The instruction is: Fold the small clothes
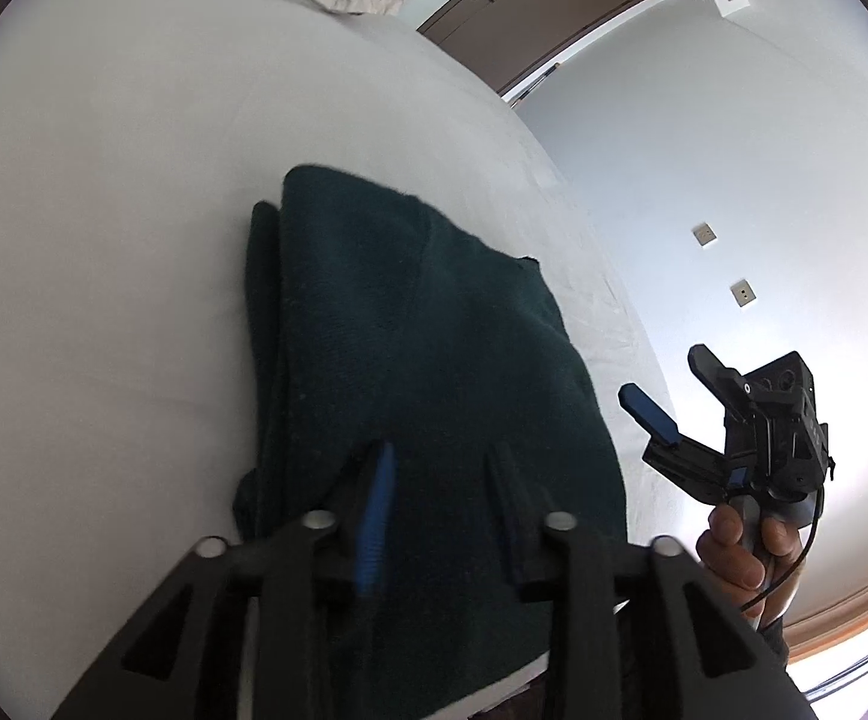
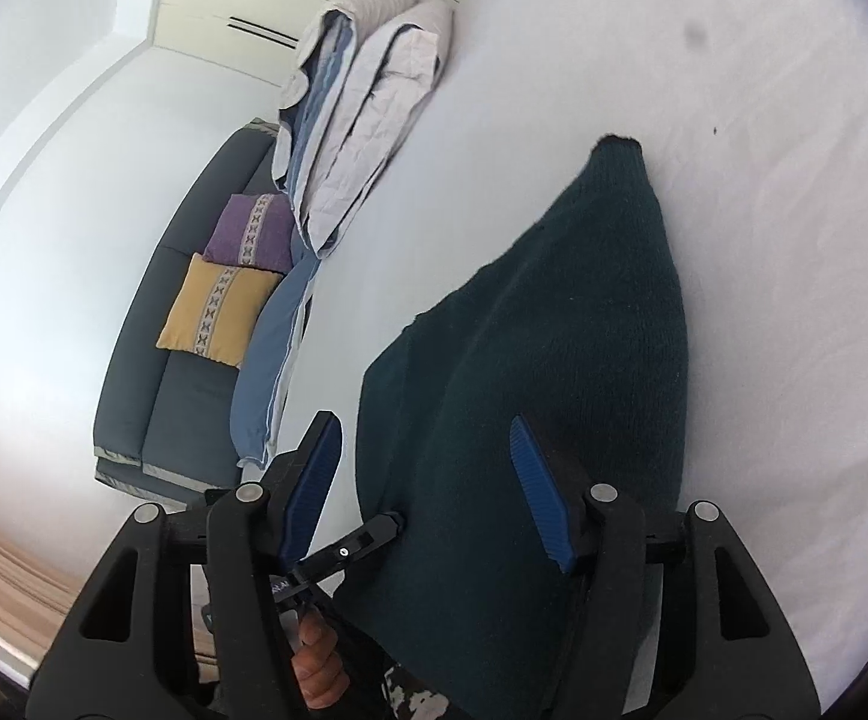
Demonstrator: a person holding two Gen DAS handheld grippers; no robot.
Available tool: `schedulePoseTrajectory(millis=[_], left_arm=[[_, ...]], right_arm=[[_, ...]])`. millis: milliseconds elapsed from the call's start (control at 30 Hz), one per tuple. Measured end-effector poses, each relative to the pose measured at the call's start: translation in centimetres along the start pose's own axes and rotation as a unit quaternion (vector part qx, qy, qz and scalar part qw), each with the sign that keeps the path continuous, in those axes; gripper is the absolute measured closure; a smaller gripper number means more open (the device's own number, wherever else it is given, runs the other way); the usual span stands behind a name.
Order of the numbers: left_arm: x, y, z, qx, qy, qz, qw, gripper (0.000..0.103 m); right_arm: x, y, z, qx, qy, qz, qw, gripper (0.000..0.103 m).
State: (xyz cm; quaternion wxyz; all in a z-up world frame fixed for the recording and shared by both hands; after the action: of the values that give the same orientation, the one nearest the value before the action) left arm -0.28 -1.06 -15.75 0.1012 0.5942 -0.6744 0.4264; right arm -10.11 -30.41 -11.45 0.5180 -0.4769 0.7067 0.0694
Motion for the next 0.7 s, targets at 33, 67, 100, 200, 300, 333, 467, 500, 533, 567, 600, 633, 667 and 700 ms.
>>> schedulePoseTrajectory(millis=[33, 67, 100, 200, 300, 333, 467, 500, 533, 567, 600, 633, 667, 700], left_arm=[[1.0, -0.1, -0.9, 0.016, -0.012, 0.018, 0.9996, 0.033], [1.5, -0.2, -1.6, 0.031, -0.024, 0.03, 0.9988, 0.028], [2.2, -0.3, -2.5, 0.05, -0.038, 0.043, 0.9971, 0.02], [4.4, -0.4, -5.0, 0.093, -0.078, 0.091, 0.9884, 0.013], [6.7, -0.3, -8.0, 0.152, -0.152, 0.166, 0.9623, 0.0], [7.7, -0.3, -8.8, 0.174, -0.173, 0.188, 0.9509, 0.0], [11.0, -0.3, -13.0, 0.273, -0.257, 0.263, 0.889, 0.0], [11.4, -0.3, -14.1, 0.289, -0.271, 0.273, 0.8769, 0.0], [12.3, -0.4, -15.1, 0.307, -0.284, 0.285, 0.8623, 0.0], [13.0, -0.4, -16.0, 0.324, -0.297, 0.293, 0.8493, 0.0], [13.4, -0.5, -16.8, 0.334, -0.304, 0.297, 0.8413, 0.0], [14.0, -0.5, -17.9, 0.35, -0.315, 0.297, 0.8305, 0.0], [14.3, -0.6, -18.6, 0.359, -0.327, 0.292, 0.8238, 0.0], [14.6, -0.8, -19.0, 0.361, -0.336, 0.288, 0.821, 0.0]], right_arm=[[-0.9, 0.6, -1.0, 0.013, 0.017, -0.022, 1.0, 0.044], [-1.7, 0.9, -1.9, 0.025, 0.033, -0.04, 0.998, 0.044], [-2.4, 1.3, -2.8, 0.039, 0.05, -0.058, 0.996, 0.044], [-4.2, 2.5, -5.1, 0.076, 0.108, -0.104, 0.986, 0.044], [-6.1, 3.4, -7.0, 0.112, 0.164, -0.152, 0.968, 0.04], [-6.8, 3.6, -7.6, 0.129, 0.185, -0.171, 0.959, 0.034], [-10.8, 4.4, -11.2, 0.232, 0.247, -0.249, 0.907, 0.007], [-11.8, 4.6, -12.1, 0.255, 0.25, -0.265, 0.896, 0.004], [-13.1, 4.9, -13.2, 0.287, 0.253, -0.285, 0.879, 0.0], [-14.1, 5.1, -14.0, 0.309, 0.258, -0.298, 0.866, 0.0], [-15.1, 5.3, -14.8, 0.327, 0.263, -0.31, 0.853, 0.0], [-15.9, 5.5, -15.5, 0.337, 0.267, -0.318, 0.845, 0.0], [-16.7, 5.6, -16.2, 0.345, 0.268, -0.323, 0.839, 0.0], [-17.4, 5.7, -16.8, 0.352, 0.266, -0.326, 0.836, 0.0]])
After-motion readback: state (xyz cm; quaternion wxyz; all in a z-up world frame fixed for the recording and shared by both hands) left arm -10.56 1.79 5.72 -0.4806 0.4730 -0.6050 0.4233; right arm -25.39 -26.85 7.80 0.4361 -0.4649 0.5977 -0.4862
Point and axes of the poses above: each gripper's, at about its wrist camera, not at the fingertips, and z roughly the way its jaws point, x to its right, y to its underside, the point moved 6 cm from there along z, roughly the way its jaws point
